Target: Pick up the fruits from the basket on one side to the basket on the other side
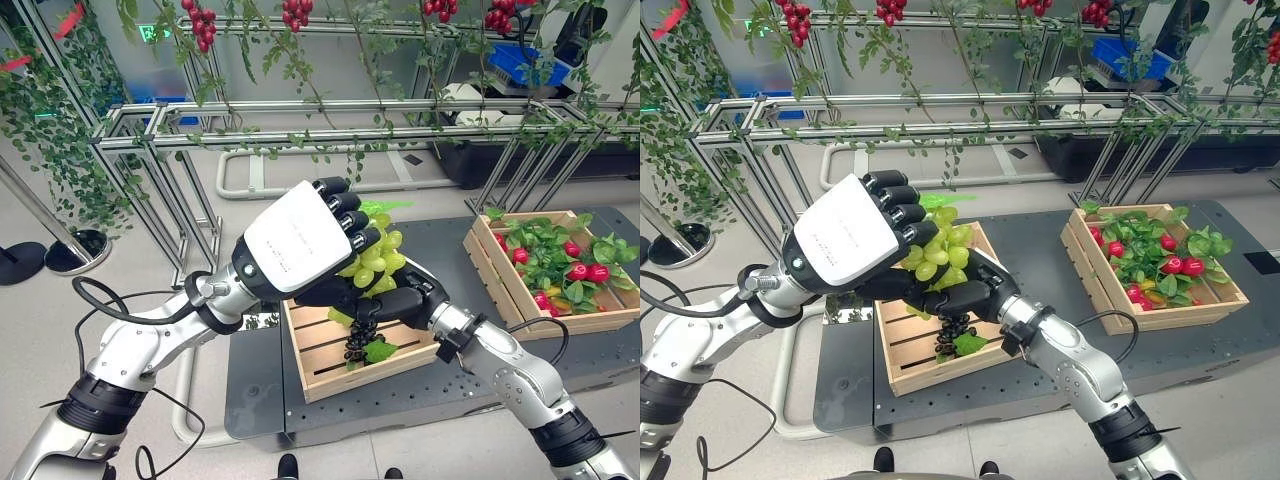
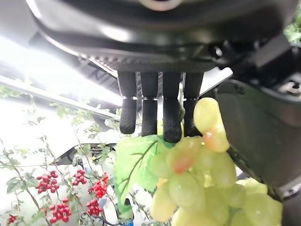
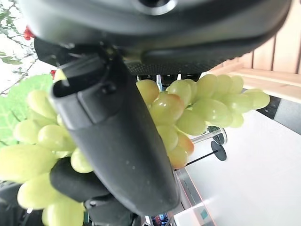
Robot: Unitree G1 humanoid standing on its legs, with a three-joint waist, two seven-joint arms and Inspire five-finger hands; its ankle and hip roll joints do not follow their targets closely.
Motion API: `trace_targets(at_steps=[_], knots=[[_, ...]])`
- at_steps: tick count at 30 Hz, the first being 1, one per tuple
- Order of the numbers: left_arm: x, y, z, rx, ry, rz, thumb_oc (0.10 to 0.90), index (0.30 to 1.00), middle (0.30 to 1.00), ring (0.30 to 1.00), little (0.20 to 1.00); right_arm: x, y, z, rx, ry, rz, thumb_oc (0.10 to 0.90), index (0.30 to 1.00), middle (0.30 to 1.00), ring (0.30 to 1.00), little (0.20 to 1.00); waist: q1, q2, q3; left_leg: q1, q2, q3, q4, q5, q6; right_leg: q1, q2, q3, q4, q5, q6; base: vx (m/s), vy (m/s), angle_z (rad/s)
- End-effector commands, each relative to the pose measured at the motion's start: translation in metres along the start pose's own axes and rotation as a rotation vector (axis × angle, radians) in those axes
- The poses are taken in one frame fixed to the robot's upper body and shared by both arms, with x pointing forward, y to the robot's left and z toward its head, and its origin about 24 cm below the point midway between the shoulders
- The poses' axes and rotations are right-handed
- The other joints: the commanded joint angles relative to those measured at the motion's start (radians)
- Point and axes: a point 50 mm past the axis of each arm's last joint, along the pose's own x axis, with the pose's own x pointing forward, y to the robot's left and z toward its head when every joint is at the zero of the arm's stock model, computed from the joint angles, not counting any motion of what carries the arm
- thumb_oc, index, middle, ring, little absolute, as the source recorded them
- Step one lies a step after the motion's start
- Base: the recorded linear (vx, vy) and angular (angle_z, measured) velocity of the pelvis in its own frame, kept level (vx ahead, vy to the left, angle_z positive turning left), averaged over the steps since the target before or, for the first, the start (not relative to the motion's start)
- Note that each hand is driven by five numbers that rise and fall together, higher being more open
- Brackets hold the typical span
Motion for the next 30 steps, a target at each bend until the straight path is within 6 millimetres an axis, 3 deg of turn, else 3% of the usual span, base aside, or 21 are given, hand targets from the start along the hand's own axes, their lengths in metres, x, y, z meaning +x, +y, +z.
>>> trace_targets(at_steps=[1,10,19,20,21,22,23,24,30], knots=[[0.046,0.035,0.001,-0.076,-0.064,0.328,0.400,0.300,0.300,0.300,0.300,0.020,0.028,0.036,0.058,-0.199,0.168,0.400,0.300,0.300,0.300,0.300,0.012,0.021,-0.109,0.105,0.019,0.010,0.007,-0.172,-0.037,-0.001,-0.018,-0.006,0.002,-0.012,0.004,0.00,0.000,0.00],[0.040,0.030,0.000,-0.130,-0.038,0.260,0.400,0.300,0.300,0.300,0.300,0.015,0.023,0.035,0.109,-0.250,0.118,0.400,0.300,0.300,0.300,0.300,0.013,0.022,-0.106,0.101,0.021,0.012,0.007,-0.169,-0.034,-0.009,-0.016,0.000,0.002,-0.008,0.003,0.00,0.000,0.00],[0.013,0.018,-0.018,-0.178,0.125,0.076,0.400,0.300,0.300,0.300,0.300,-0.005,0.004,0.032,0.143,-0.298,-0.009,0.400,0.300,0.300,0.300,0.300,0.010,0.026,-0.100,0.092,0.022,0.015,0.007,-0.164,-0.031,-0.025,-0.011,0.010,0.002,-0.002,0.003,0.00,-0.003,0.00],[0.007,0.016,-0.020,-0.198,0.152,0.057,0.536,0.505,0.505,0.505,0.505,-0.008,0.001,0.031,0.148,-0.309,-0.033,0.400,0.300,0.300,0.300,0.300,0.011,0.027,-0.099,0.089,0.024,0.015,0.007,-0.163,-0.031,-0.028,-0.010,0.012,0.002,-0.001,0.002,-0.03,-0.037,-0.05],[0.003,0.015,-0.021,-0.212,0.173,0.048,0.612,0.618,0.618,0.618,0.618,-0.011,-0.002,0.031,0.150,-0.317,-0.055,0.400,0.300,0.300,0.300,0.300,0.011,0.027,-0.098,0.087,0.025,0.014,0.007,-0.161,-0.032,-0.031,-0.008,0.012,0.002,0.000,0.001,-0.03,-0.041,-0.05],[0.001,0.015,-0.021,-0.219,0.184,0.044,0.653,0.679,0.679,0.679,0.679,-0.012,-0.004,0.031,0.149,-0.324,-0.066,0.400,0.300,0.300,0.300,0.300,0.011,0.027,-0.097,0.086,0.026,0.014,0.007,-0.161,-0.032,-0.032,-0.008,0.013,0.002,0.001,0.001,-0.02,-0.034,-0.05],[-0.003,0.015,-0.023,-0.240,0.207,0.039,0.756,0.834,0.834,0.834,0.834,-0.015,-0.006,0.031,0.148,-0.329,-0.080,0.400,0.300,0.300,0.300,0.300,0.011,0.028,-0.096,0.086,0.027,0.016,0.007,-0.160,-0.032,-0.033,-0.006,0.014,0.002,0.000,0.000,-0.02,-0.031,-0.04],[-0.007,0.014,-0.024,-0.257,0.230,0.040,0.800,0.900,0.900,0.900,0.900,-0.017,-0.009,0.031,0.152,-0.337,-0.099,0.400,0.300,0.300,0.300,0.300,0.011,0.029,-0.095,0.084,0.029,0.016,0.007,-0.159,-0.032,-0.035,-0.006,0.015,0.002,0.001,-0.001,-0.02,-0.051,-0.05],[-0.031,0.020,-0.034,-0.403,0.399,0.113,0.800,0.900,0.900,0.900,0.900,-0.032,-0.023,0.032,0.146,-0.387,-0.205,0.400,0.300,0.300,0.300,0.300,0.011,0.027,-0.088,0.072,0.042,0.016,0.007,-0.148,-0.037,-0.048,0.006,0.016,0.002,0.005,-0.008,-0.02,-0.062,-0.03]])
